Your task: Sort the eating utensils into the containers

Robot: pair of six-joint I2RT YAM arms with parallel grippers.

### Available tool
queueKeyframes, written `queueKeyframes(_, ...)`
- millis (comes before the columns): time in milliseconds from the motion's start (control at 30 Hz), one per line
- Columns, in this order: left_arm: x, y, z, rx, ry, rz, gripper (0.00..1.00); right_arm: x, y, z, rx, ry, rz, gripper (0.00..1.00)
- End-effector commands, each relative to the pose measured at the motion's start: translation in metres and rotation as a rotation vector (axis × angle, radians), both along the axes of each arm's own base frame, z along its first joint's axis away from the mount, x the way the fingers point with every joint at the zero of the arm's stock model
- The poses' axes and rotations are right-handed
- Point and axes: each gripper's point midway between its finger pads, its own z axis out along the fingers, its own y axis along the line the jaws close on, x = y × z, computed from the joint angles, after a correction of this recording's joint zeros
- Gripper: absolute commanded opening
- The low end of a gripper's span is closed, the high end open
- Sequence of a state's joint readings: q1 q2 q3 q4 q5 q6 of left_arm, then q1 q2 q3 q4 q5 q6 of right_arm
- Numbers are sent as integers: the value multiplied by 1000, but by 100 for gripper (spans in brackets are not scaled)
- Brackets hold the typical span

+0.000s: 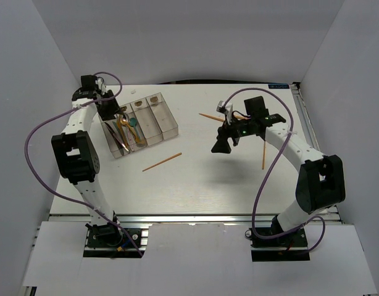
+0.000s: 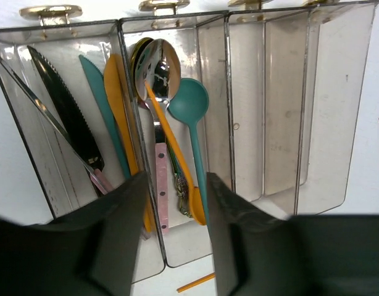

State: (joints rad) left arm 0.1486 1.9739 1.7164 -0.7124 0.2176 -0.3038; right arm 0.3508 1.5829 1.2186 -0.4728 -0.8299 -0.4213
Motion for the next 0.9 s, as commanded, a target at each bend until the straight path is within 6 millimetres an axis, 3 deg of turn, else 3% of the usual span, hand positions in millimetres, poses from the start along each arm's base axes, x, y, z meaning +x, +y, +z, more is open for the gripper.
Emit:
queueKeyframes(0,11,-3,35,-7,-85,-19,56,14,-4,21,15,-72,1,90)
queueKeyframes(100,13,-3,55,2,-131,-19,59,29,-18,20,-35,-116,-48,89)
queueKeyframes(200,7,-1,81,32,-186,-24,65,54,-46,13,-128,-169,-156,89)
queueKeyframes(300,-5,2,91,50,-208,-8,76,76,-85,-4,-237,-157,-279,89)
queueKeyframes(333,-14,1,108,55,-247,1,79,84,-98,-13,-279,-140,-325,89)
queueKeyframes(367,-21,3,112,52,-260,16,84,91,-116,-19,-307,-116,-388,89)
queueKeyframes(400,-31,1,100,44,-246,19,86,95,-128,-24,-335,-100,-437,89)
queueKeyframes(433,-42,0,118,37,-295,30,89,101,-145,-32,-391,-76,-525,89)
queueKeyframes(467,-47,0,122,23,-321,40,91,102,-159,-39,-419,-58,-574,89)
queueKeyframes(500,-61,-5,104,-5,-287,25,91,104,-172,-42,-457,-53,-631,89)
queueKeyframes(567,-81,-12,114,-41,-328,27,91,108,-186,-44,-468,-52,-719,89)
queueKeyframes(600,-87,-17,114,-55,-341,21,91,104,-192,-53,-493,-36,-755,89)
queueKeyframes(633,-100,-24,95,-93,-301,21,91,105,-202,-56,-524,-32,-820,89)
queueKeyframes(667,-110,-29,105,-109,-343,18,91,106,-207,-59,-534,-24,-856,90)
queueKeyframes(700,-118,-32,103,-122,-347,18,91,104,-212,-64,-552,-6,-894,89)
queueKeyframes(733,-130,-38,87,-149,-317,15,91,105,-221,-68,-588,0,-947,89)
queueKeyframes(800,-145,-43,94,-166,-358,22,91,102,-224,-77,-591,50,-991,87)
queueKeyframes(867,-158,-47,80,-187,-347,28,91,101,-224,-84,-584,86,-1009,85)
